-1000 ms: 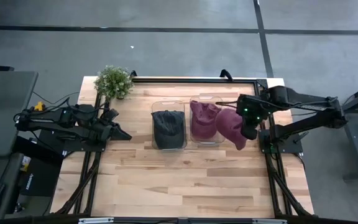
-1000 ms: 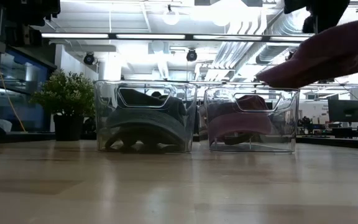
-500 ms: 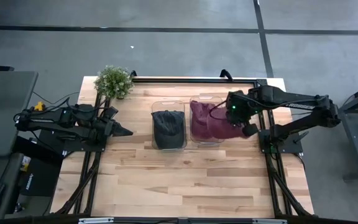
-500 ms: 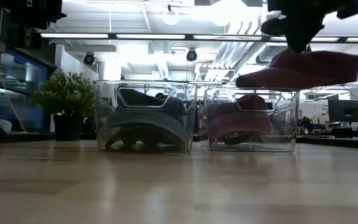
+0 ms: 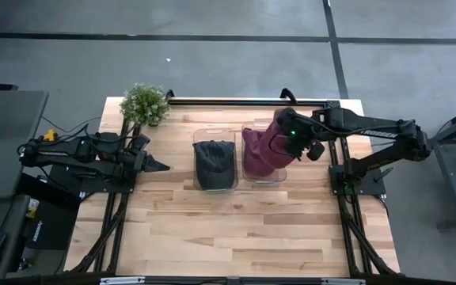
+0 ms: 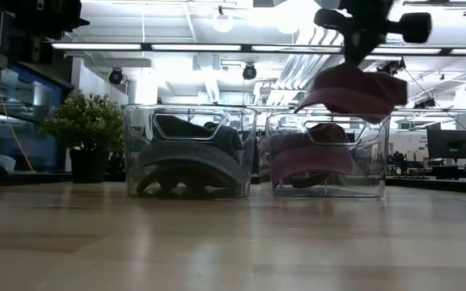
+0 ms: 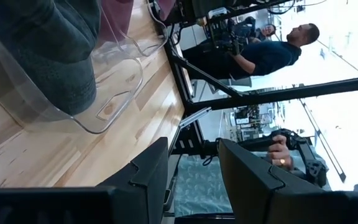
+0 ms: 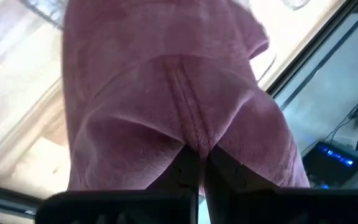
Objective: Pick & Place hat
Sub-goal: Put the red cap into the right transparent bin
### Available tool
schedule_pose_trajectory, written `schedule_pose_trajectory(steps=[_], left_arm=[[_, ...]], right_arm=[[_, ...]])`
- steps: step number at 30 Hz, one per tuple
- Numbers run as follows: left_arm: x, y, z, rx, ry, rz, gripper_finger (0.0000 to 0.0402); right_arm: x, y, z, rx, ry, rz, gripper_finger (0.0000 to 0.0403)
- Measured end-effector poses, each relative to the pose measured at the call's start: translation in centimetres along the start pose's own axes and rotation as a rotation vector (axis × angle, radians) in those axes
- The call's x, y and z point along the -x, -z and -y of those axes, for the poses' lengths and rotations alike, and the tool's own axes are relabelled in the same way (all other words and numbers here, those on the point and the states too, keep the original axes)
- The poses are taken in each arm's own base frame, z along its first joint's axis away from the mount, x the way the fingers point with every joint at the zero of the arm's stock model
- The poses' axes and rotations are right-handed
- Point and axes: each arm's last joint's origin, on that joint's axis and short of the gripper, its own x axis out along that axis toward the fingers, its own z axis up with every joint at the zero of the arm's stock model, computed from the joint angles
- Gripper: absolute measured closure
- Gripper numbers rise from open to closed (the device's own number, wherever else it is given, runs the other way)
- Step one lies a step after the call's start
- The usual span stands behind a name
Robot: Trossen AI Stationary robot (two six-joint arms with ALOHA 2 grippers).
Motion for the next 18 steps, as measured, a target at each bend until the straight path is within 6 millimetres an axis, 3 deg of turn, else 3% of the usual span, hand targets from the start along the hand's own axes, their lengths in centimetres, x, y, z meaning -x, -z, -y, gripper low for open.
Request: schedule_pose_trajectory(steps=[10,18], left_arm=[[0.0,-0.1,0.0,0.002,-0.006,0.02,0.0264],[0.0,-0.1,0.0,-0.001,-0.006,0.02,0.0264]], right_arm=[[3.3,-2.1,5.0,0.111,-0.02,0.067,0.0403],[5.4,-3.6,7.4,0.219,-0.049,0.093,0.0403]])
